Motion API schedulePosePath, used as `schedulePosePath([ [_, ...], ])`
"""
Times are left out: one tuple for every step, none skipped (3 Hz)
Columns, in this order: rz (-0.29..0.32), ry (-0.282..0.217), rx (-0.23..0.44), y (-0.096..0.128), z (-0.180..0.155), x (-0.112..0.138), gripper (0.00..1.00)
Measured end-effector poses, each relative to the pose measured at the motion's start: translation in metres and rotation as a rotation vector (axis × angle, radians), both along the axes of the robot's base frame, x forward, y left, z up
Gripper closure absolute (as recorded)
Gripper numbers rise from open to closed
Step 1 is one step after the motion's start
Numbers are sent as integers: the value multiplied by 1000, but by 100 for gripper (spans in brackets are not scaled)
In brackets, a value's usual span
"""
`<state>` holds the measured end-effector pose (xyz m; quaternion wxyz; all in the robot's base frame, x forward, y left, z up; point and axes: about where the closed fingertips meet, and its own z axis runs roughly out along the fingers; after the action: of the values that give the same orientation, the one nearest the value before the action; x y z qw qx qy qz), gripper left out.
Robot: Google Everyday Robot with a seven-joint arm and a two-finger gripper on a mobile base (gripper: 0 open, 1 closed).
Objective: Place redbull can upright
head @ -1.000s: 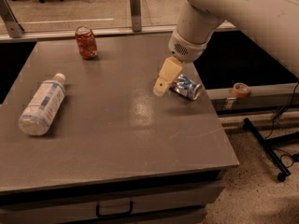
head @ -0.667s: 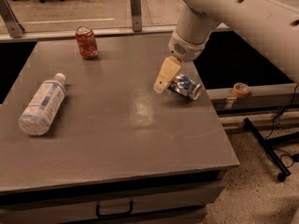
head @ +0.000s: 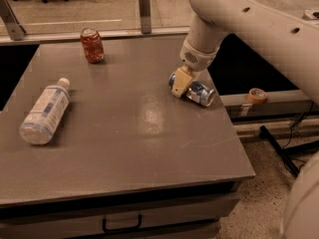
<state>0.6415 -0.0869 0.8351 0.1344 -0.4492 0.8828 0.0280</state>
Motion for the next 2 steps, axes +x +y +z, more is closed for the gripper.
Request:
schedulePosePath([
  [52, -20, -15, 4, 3, 2, 69],
  [184, -57, 28, 23, 40, -11, 91],
])
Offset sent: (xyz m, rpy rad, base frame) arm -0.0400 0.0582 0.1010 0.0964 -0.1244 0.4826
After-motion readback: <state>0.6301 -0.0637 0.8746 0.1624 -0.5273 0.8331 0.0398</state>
